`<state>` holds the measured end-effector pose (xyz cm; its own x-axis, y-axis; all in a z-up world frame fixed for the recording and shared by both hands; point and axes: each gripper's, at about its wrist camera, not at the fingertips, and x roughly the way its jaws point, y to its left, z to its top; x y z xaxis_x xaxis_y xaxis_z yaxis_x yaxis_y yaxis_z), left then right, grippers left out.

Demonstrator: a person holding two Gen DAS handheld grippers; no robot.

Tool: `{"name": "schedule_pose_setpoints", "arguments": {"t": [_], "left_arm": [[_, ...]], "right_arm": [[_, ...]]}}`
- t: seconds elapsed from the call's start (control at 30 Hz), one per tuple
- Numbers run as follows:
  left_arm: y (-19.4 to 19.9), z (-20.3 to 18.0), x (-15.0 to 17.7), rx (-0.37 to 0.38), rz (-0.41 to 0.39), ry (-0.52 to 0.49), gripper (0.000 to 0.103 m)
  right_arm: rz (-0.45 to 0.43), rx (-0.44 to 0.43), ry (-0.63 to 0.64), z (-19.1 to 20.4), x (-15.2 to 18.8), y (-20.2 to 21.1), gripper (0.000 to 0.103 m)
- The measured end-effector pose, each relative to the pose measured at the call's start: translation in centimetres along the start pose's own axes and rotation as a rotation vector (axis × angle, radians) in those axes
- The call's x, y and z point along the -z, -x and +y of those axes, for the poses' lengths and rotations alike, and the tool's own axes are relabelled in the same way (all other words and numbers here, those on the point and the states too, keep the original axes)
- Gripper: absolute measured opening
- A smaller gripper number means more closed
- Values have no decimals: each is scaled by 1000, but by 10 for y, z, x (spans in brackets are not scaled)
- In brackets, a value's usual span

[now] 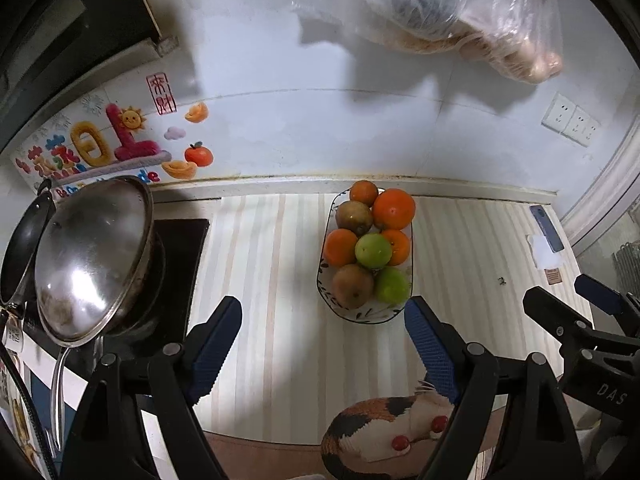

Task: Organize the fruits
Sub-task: 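Withdraw both tools and reach toward the cat mat, then grasp a red cherry tomato with the left tool while the right tool grasps another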

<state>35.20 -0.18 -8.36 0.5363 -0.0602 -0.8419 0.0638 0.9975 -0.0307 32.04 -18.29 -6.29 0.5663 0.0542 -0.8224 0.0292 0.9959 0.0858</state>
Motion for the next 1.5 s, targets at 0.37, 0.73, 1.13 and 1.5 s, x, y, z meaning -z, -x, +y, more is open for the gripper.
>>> {"name": "schedule_pose_setpoints", "arguments": {"t": [0.37, 0.73, 1.13, 1.5], "left_arm": [[32, -1, 7, 25, -52, -2, 83], [-52, -15, 48, 66, 214, -57, 93], [-146, -45, 145, 87, 571, -106, 93], [-167, -77, 184, 186, 682, -151, 92]], "right_arm": [[-63, -34, -4, 11, 5, 41, 98], [248, -58, -111, -27, 54, -49, 98], [554, -121, -262, -80, 167, -154, 68], [603, -118, -194, -66, 191, -183, 28]]}}
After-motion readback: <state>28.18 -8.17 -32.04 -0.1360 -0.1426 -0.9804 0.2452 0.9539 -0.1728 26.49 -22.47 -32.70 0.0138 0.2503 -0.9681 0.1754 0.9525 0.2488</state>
